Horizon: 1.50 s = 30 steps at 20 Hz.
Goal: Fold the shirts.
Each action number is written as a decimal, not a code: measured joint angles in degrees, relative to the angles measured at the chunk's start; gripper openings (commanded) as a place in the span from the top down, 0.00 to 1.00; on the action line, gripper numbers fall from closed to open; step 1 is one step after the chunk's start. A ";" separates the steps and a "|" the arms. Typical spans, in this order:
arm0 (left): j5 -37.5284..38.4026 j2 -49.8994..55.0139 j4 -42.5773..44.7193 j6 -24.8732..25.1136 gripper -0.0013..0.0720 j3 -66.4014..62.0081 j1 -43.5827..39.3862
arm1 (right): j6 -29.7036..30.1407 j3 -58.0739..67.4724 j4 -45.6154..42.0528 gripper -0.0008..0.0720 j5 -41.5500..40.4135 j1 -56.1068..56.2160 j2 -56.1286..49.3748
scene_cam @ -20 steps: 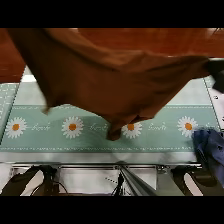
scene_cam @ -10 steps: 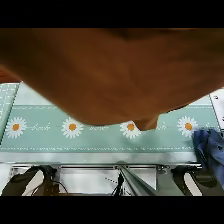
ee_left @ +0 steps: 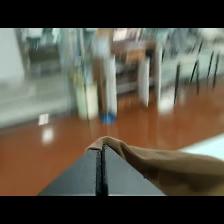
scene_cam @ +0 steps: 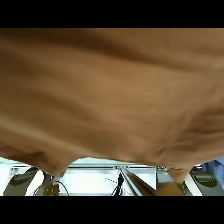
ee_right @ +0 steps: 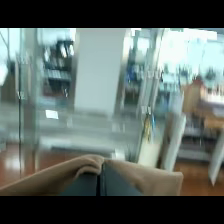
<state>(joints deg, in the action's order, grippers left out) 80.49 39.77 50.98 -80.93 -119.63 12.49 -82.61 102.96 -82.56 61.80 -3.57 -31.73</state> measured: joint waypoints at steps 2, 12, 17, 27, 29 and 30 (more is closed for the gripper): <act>5.99 -0.39 2.95 -1.90 0.96 0.31 0.07 | -0.37 0.50 -2.34 0.96 5.95 0.02 -1.51; 10.49 2.32 10.60 -3.85 0.96 29.57 -0.02 | 1.16 0.96 -1.05 0.96 18.60 0.20 -29.83; -4.59 11.61 8.44 -0.48 0.96 44.94 -2.45 | 1.55 0.94 1.09 0.96 11.41 0.20 -46.71; -27.32 37.33 5.53 2.71 0.96 49.66 -6.86 | -0.83 0.96 5.53 0.95 -4.46 0.20 -65.00; -27.69 41.07 5.18 2.73 0.96 49.77 -7.48 | -1.05 0.94 5.70 0.90 -2.67 0.20 -67.91; -27.63 42.38 4.81 2.73 0.96 49.79 -7.67 | -1.11 0.96 5.84 0.77 -1.53 0.20 -69.13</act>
<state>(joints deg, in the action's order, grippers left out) 52.86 82.15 55.79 -78.19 -69.84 4.82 -83.72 103.92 -76.73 60.27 -3.38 -100.86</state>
